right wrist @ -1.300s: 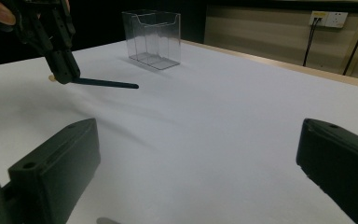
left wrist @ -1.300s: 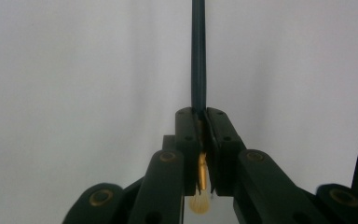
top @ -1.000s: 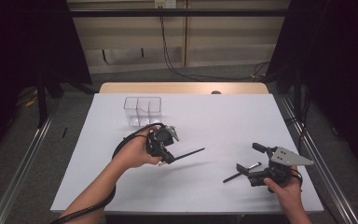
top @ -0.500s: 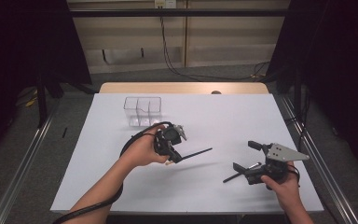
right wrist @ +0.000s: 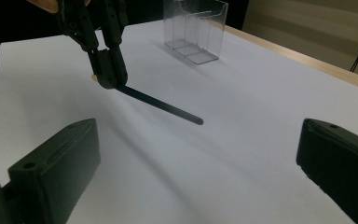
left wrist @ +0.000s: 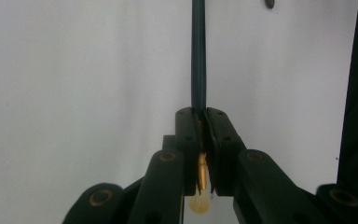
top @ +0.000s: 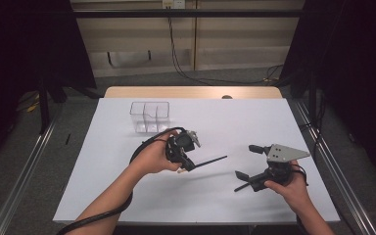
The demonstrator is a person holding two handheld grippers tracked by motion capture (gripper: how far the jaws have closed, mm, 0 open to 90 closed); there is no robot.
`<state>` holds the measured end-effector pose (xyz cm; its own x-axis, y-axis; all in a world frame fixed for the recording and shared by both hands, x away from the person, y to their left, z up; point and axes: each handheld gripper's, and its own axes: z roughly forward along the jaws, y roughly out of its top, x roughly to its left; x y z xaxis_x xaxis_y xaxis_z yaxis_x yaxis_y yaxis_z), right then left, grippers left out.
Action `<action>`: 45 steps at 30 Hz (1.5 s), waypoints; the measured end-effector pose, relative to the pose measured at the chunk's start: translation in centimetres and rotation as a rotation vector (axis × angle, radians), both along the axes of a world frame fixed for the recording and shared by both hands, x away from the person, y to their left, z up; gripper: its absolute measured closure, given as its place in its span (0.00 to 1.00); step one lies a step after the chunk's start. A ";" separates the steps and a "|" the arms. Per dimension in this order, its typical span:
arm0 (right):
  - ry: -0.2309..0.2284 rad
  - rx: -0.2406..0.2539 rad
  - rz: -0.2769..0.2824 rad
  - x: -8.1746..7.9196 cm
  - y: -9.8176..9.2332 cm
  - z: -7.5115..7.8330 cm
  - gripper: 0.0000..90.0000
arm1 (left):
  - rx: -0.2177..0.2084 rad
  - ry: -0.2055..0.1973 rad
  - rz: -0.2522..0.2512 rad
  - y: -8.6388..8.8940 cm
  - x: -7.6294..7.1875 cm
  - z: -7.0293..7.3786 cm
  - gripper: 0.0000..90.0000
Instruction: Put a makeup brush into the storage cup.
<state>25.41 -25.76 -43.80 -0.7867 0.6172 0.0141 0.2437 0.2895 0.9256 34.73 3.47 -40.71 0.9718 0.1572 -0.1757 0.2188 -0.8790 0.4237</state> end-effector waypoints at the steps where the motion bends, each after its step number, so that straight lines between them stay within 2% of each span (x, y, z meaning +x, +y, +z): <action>1: 0.009 -0.007 0.009 0.1 0.2 0.1 0.00 | 0.009 0.002 -0.008 0.0 0.0 0.0 0.94; 3: 0.019 -0.021 0.018 0.2 0.3 0.1 0.00 | 0.012 0.008 -0.008 0.0 0.0 0.1 0.94; 4: 0.034 -0.050 0.033 0.4 0.6 0.2 0.00 | 0.012 0.007 -0.009 -0.1 0.0 0.1 0.94; 5: 0.034 -0.050 0.033 0.4 0.6 0.2 0.00 | 0.012 0.007 -0.009 -0.1 0.0 0.1 0.94; 6: 0.051 -0.077 0.043 0.6 0.9 0.2 0.00 | 0.011 0.009 -0.009 -0.1 0.0 0.1 0.94; 12: 0.076 -0.109 0.053 1.1 1.3 0.2 0.00 | 0.010 0.016 -0.009 -0.2 0.0 0.2 0.94; 14: 0.097 -0.139 0.057 1.5 1.6 0.3 0.00 | 0.013 0.019 -0.012 -0.2 0.1 0.2 0.94; 15: 0.097 -0.139 0.057 1.5 1.6 0.3 0.00 | 0.012 0.022 -0.011 -0.3 0.1 0.2 0.94; 17: 0.100 -0.174 0.074 1.8 1.8 0.6 0.00 | 0.016 0.023 -0.013 -0.3 0.1 0.1 0.94; 20: 0.110 -0.187 0.088 2.0 1.9 0.9 0.01 | 0.013 0.027 -0.015 -0.4 0.0 0.1 0.94; 21: 0.117 -0.209 0.094 2.3 2.1 1.2 0.02 | 0.013 0.026 -0.015 -0.5 0.0 0.1 0.94; 26: 0.126 -0.240 0.116 2.6 2.6 1.7 0.04 | 0.012 0.028 -0.027 -0.7 -0.2 0.3 0.94; 30: 0.123 -0.268 0.139 2.8 3.2 2.0 0.08 | 0.009 0.024 -0.031 -0.7 -0.1 0.3 0.94; 31: 0.124 -0.292 0.154 2.9 3.4 2.0 0.10 | 0.011 0.024 -0.027 -0.7 -0.2 0.3 0.94; 37: 0.122 -0.326 0.184 3.3 3.9 2.2 0.15 | 0.011 0.029 -0.033 -0.7 -0.2 0.3 0.94; 42: 0.137 -0.386 0.225 3.7 4.4 2.6 0.25 | 0.020 0.026 -0.043 -1.1 -0.4 0.3 0.94; 43: 0.139 -0.394 0.232 3.8 4.5 2.7 0.27 | 0.014 0.028 -0.033 -1.1 -0.5 0.4 0.94; 45: 0.142 -0.403 0.253 3.9 4.7 2.9 0.31 | 0.015 0.023 -0.045 -1.1 -0.4 0.5 0.94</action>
